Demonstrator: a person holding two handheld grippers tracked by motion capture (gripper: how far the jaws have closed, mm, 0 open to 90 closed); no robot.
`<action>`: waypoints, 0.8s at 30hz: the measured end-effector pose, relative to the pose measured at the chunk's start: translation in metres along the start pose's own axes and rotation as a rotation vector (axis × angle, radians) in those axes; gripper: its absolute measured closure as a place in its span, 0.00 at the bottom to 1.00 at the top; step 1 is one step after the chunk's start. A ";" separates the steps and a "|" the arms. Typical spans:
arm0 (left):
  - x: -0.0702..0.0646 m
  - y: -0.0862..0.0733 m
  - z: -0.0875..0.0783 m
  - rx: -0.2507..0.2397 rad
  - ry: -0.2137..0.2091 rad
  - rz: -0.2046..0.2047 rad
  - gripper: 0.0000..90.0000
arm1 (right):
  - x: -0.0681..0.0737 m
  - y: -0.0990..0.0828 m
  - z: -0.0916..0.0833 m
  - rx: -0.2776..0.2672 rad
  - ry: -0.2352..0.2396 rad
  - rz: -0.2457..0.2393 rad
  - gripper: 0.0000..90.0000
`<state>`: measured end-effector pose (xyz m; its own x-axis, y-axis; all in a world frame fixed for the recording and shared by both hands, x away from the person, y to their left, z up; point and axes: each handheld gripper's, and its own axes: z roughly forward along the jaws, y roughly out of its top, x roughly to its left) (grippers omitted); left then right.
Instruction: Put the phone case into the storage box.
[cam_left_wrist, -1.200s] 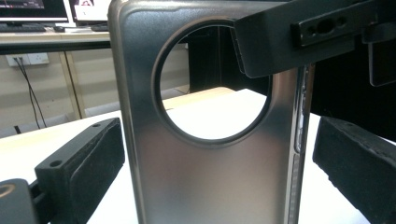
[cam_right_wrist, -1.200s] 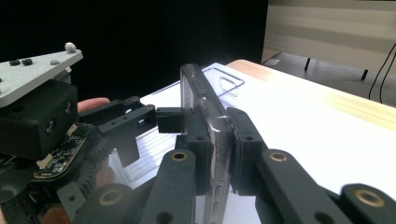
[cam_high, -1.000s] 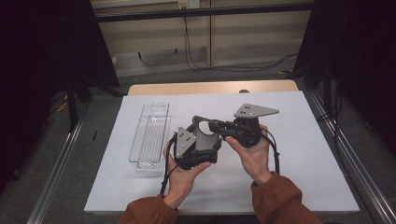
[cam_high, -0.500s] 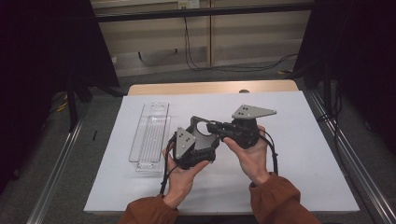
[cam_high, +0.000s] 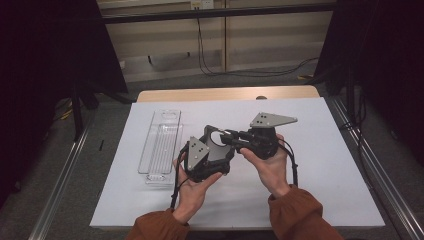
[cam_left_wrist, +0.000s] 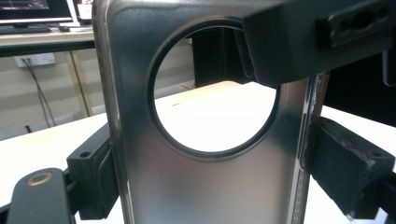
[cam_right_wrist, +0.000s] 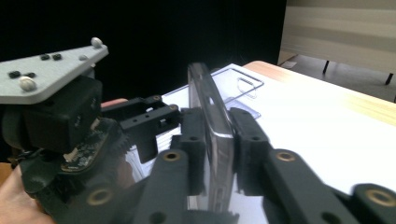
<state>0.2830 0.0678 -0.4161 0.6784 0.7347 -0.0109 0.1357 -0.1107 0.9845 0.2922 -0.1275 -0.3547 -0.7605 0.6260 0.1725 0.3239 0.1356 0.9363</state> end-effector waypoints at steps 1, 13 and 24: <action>0.000 0.000 0.000 0.000 -0.003 -0.004 0.15 | 0.000 0.000 0.000 -0.001 0.005 -0.002 0.82; 0.006 0.000 -0.001 0.003 -0.005 -0.037 0.15 | -0.002 -0.001 -0.001 -0.005 -0.014 -0.007 0.41; 0.017 0.001 -0.003 0.012 0.020 -0.041 0.15 | -0.009 0.000 -0.011 -0.059 -0.038 0.000 0.14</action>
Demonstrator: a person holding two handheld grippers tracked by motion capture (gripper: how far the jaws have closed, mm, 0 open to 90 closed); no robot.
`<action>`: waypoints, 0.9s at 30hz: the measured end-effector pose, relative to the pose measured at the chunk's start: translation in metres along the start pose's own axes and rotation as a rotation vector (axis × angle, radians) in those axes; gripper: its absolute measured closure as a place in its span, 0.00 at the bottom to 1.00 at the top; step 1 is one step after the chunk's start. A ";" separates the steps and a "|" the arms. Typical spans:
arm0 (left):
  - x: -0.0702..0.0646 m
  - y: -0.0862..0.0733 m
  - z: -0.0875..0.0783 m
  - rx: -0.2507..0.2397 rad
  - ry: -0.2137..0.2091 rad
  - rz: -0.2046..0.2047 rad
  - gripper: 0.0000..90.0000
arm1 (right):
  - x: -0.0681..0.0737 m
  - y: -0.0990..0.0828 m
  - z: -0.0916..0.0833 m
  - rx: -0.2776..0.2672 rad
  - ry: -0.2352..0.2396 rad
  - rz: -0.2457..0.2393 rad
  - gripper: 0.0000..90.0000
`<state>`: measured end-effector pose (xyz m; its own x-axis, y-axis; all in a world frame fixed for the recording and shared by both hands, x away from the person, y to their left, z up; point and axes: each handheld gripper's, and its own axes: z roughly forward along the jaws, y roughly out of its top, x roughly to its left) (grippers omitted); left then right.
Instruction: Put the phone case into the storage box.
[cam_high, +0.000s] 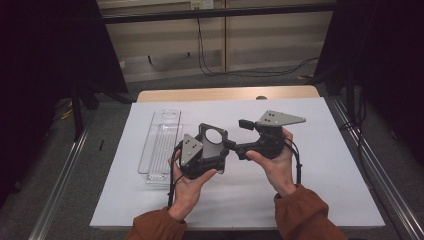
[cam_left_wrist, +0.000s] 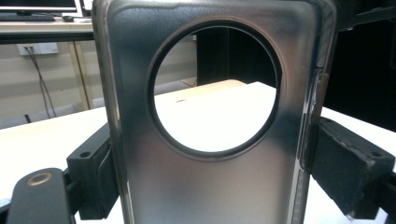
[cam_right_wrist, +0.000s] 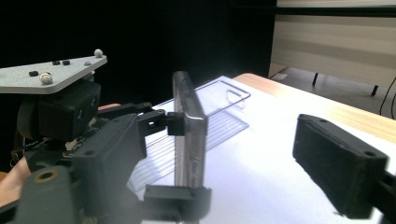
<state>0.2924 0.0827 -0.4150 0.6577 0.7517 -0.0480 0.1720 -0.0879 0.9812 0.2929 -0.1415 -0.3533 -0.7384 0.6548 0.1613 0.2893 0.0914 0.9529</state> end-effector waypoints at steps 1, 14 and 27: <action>0.001 0.000 -0.001 0.002 -0.001 0.002 0.15 | -0.002 -0.001 -0.002 0.003 -0.013 0.005 0.13; 0.027 0.005 -0.015 -0.002 0.049 -0.012 0.15 | -0.018 -0.018 -0.021 -0.015 -0.037 0.017 0.02; 0.053 0.013 -0.029 -0.018 0.086 -0.028 0.15 | -0.023 -0.040 -0.030 0.016 -0.115 0.006 0.03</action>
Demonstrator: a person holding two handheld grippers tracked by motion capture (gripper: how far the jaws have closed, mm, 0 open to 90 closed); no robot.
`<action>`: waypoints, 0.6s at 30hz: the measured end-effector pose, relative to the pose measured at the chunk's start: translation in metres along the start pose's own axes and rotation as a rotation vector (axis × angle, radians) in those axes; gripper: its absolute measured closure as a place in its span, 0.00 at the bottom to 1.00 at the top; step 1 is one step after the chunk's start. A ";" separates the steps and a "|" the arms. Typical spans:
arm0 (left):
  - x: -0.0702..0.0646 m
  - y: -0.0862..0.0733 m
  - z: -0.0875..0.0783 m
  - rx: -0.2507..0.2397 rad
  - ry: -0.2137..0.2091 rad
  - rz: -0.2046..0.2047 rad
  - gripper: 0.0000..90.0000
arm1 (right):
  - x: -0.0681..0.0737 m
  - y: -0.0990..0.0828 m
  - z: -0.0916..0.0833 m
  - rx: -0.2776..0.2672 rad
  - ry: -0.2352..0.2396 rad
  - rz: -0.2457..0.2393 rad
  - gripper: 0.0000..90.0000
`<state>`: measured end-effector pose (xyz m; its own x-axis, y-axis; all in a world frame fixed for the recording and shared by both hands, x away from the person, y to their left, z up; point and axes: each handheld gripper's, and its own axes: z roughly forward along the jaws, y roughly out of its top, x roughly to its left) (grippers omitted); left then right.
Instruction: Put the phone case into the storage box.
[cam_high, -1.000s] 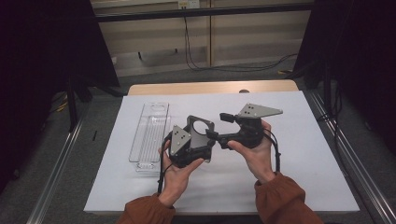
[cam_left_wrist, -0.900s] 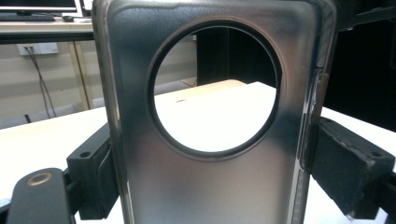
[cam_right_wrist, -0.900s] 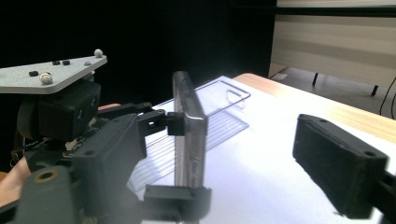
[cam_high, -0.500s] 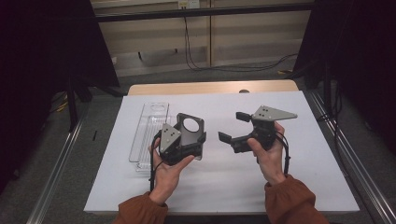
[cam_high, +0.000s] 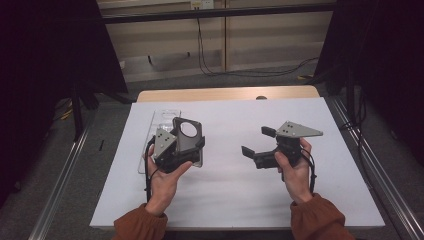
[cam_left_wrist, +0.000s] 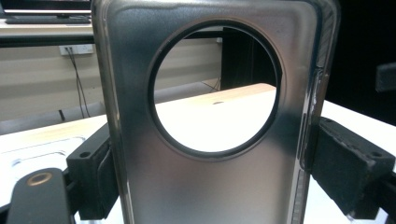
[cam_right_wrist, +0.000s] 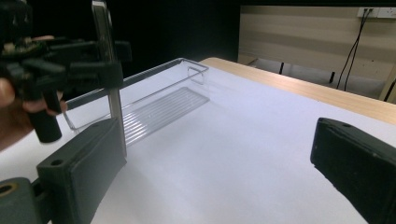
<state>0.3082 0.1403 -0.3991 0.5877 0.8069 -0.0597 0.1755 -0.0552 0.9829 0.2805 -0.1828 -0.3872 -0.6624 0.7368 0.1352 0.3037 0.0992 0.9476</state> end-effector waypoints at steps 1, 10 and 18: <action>0.002 0.002 -0.001 0.000 0.006 0.001 0.15 | -0.001 -0.001 -0.002 -0.006 -0.012 0.001 0.03; 0.014 0.009 -0.006 -0.019 0.019 -0.018 0.15 | -0.008 -0.019 -0.019 -0.051 -0.076 0.004 0.02; 0.026 0.021 -0.012 -0.034 0.046 -0.025 0.15 | -0.019 -0.035 -0.033 -0.061 -0.108 0.009 0.02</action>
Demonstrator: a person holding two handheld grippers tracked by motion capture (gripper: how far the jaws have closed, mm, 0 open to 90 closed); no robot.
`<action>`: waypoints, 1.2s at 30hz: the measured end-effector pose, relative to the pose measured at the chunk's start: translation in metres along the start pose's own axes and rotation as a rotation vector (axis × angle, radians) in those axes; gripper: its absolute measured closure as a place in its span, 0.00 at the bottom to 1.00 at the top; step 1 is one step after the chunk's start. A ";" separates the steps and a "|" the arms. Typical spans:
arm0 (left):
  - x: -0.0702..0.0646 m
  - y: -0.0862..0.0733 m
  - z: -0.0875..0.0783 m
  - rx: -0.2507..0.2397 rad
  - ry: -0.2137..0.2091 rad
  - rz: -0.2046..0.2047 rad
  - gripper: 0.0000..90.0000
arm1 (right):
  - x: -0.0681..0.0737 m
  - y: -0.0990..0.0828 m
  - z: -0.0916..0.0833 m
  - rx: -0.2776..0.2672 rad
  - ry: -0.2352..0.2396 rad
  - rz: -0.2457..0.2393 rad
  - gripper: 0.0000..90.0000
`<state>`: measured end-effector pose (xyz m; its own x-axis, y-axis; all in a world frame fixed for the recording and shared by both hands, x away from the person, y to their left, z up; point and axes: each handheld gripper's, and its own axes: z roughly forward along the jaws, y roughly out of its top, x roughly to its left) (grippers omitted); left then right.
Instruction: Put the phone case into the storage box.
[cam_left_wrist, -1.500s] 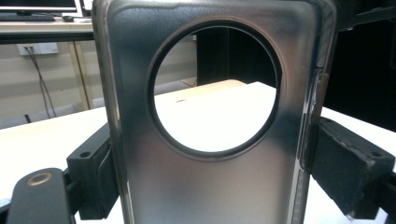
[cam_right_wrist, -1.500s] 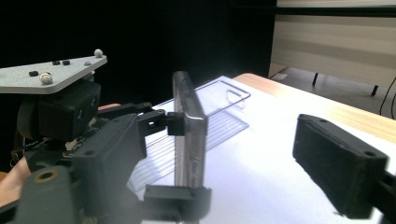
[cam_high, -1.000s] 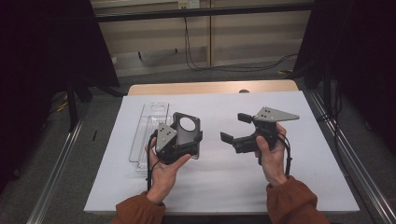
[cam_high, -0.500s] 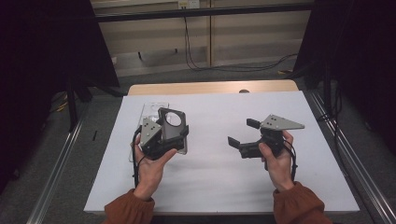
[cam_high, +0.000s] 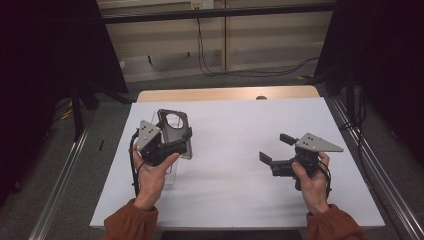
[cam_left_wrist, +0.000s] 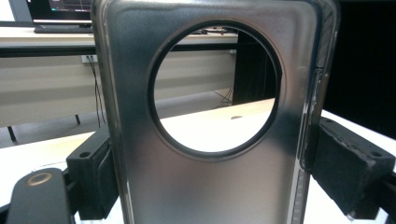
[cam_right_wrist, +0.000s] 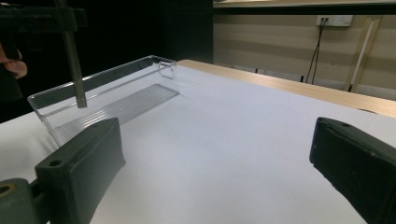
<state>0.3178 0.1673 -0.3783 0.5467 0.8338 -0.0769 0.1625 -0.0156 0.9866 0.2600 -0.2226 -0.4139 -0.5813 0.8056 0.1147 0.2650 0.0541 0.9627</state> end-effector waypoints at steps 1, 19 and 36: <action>0.004 0.002 -0.001 0.007 0.007 0.014 0.15 | -0.001 -0.001 -0.002 0.001 -0.003 0.005 0.02; 0.047 0.015 -0.004 -0.002 0.084 0.007 0.15 | -0.015 -0.022 -0.028 -0.027 -0.103 0.033 0.03; 0.071 0.010 0.010 0.027 0.169 0.052 0.14 | -0.024 -0.040 -0.053 -0.033 -0.169 0.039 0.03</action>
<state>0.3661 0.2206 -0.3748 0.4093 0.9124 0.0021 0.1603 -0.0741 0.9843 0.2225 -0.2748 -0.4420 -0.4330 0.8944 0.1123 0.2582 0.0037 0.9661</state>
